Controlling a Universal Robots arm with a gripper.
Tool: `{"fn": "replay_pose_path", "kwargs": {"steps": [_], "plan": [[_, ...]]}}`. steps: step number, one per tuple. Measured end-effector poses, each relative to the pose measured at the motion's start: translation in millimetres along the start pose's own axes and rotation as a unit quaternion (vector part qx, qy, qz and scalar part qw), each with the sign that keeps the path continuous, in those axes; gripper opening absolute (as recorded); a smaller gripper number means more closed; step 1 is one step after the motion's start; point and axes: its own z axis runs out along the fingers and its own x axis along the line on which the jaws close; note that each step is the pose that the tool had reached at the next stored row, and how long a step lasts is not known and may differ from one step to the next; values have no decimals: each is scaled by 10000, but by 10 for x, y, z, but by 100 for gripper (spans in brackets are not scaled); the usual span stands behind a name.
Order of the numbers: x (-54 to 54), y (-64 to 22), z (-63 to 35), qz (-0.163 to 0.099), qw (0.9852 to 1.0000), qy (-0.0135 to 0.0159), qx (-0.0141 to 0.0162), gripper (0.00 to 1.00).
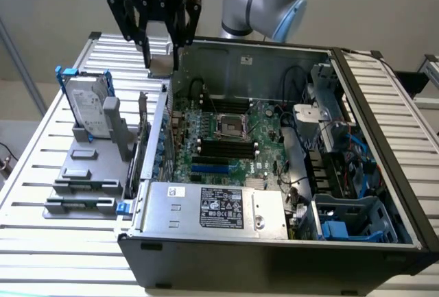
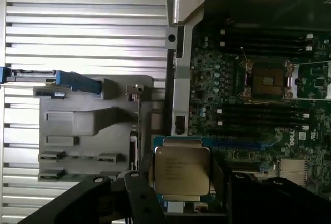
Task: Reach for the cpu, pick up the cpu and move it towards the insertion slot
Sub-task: 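Pick up the cpu and move it towards the insertion slot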
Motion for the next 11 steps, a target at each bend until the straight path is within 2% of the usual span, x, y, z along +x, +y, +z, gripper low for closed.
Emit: {"fn": "replay_pose_path", "kwargs": {"steps": [11], "plan": [[-500, 16, -9, 0, 10000, 0, -5, 55]]}}
